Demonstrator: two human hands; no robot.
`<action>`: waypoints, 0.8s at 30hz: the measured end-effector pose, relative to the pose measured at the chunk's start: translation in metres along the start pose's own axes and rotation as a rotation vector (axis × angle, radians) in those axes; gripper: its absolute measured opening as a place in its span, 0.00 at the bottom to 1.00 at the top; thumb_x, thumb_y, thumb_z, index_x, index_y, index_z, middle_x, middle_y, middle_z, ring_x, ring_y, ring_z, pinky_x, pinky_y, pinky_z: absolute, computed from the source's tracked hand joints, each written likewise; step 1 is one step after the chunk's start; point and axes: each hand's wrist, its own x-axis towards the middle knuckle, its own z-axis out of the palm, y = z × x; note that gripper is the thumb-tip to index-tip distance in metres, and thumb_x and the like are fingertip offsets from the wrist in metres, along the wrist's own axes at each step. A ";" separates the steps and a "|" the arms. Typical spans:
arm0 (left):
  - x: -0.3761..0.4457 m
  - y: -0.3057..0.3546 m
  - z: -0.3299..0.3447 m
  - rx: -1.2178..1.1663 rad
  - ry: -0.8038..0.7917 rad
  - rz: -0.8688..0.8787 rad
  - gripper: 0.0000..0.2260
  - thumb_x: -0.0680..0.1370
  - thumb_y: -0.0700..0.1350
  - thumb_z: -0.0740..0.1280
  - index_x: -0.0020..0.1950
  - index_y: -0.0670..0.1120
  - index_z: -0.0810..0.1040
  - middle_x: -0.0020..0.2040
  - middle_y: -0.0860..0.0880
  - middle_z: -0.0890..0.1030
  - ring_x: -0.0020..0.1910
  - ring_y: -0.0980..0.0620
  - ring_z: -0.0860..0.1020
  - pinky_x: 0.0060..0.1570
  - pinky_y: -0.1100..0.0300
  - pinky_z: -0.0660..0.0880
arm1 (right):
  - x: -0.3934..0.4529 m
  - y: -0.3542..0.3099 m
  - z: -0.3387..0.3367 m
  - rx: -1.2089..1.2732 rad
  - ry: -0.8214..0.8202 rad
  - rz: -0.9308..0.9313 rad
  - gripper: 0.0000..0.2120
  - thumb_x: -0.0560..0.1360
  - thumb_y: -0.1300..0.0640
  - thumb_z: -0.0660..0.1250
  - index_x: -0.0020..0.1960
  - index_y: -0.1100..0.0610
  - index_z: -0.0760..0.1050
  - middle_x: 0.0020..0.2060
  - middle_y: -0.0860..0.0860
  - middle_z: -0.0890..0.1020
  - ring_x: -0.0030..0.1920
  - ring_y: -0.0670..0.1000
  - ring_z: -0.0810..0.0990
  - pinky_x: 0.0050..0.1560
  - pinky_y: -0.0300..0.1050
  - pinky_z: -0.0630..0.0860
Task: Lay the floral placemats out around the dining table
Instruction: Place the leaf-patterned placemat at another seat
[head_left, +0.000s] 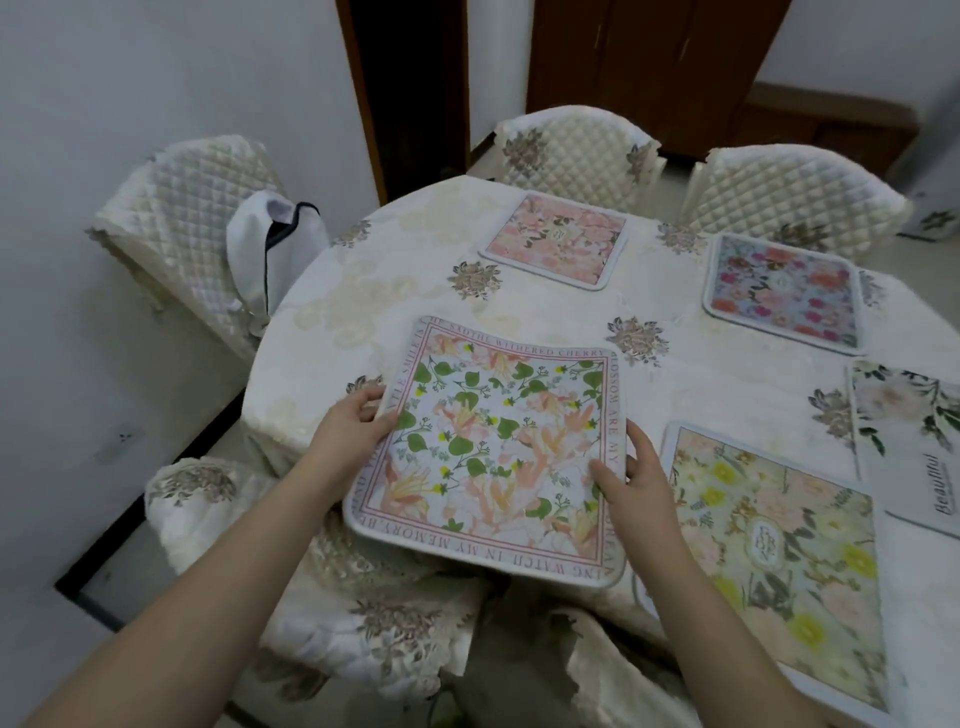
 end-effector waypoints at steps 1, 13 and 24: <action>0.005 0.001 0.000 0.012 -0.016 -0.001 0.08 0.78 0.41 0.70 0.56 0.51 0.78 0.49 0.45 0.86 0.41 0.41 0.85 0.44 0.40 0.82 | -0.001 0.000 0.002 0.000 0.014 0.005 0.27 0.80 0.59 0.65 0.74 0.43 0.62 0.57 0.46 0.81 0.51 0.42 0.82 0.42 0.42 0.80; 0.035 0.001 0.007 0.131 -0.012 -0.008 0.14 0.79 0.44 0.70 0.64 0.45 0.74 0.56 0.46 0.84 0.41 0.46 0.86 0.44 0.45 0.82 | 0.006 0.010 0.013 0.101 0.054 0.042 0.26 0.80 0.59 0.64 0.72 0.42 0.62 0.59 0.48 0.79 0.55 0.47 0.81 0.41 0.41 0.79; 0.106 -0.020 -0.007 0.149 -0.053 -0.035 0.09 0.78 0.43 0.70 0.57 0.47 0.76 0.52 0.45 0.82 0.45 0.43 0.84 0.44 0.47 0.82 | 0.032 0.025 0.065 0.113 0.162 0.192 0.22 0.80 0.64 0.60 0.69 0.44 0.63 0.56 0.47 0.80 0.50 0.47 0.82 0.38 0.39 0.79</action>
